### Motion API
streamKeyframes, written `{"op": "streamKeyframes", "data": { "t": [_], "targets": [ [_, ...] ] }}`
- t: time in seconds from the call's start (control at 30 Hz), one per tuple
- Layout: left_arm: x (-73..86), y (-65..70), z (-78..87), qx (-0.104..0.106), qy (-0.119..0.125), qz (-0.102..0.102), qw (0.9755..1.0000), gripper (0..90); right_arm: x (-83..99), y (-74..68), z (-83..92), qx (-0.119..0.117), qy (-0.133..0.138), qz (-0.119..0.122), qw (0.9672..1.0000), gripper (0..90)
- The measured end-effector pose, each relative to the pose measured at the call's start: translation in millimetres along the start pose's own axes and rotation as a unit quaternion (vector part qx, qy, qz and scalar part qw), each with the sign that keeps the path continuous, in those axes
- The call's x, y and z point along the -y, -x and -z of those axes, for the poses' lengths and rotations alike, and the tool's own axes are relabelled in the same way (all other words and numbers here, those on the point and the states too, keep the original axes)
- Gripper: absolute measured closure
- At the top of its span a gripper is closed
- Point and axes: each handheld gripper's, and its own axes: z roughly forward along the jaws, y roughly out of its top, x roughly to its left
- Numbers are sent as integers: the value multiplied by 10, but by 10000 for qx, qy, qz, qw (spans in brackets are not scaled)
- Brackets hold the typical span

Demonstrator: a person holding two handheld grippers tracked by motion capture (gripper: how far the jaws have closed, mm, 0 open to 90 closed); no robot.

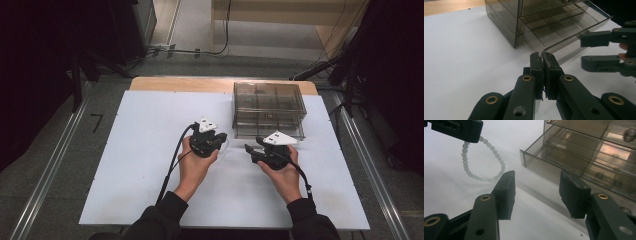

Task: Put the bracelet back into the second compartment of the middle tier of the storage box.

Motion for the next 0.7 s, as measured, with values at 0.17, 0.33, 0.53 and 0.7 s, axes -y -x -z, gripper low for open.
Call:
{"op": "streamKeyframes", "data": {
  "t": [0.17,0.33,0.53,0.7],
  "targets": [
    [-17,26,-21,38,-2,-19,10000,876,-15,-45,-75,-57,-50,32,10000,488],
    [-40,56,-53,86,10,-11,10000,876,-30,-57,-105,-78,-46,24,10000,526],
    [-47,78,-91,114,-17,-16,9999,876,-41,-87,-153,-158,-80,52,9998,561],
    [-68,115,-105,159,-34,-28,9999,876,-64,-138,-209,-233,-96,91,9996,604]
  ]
}}
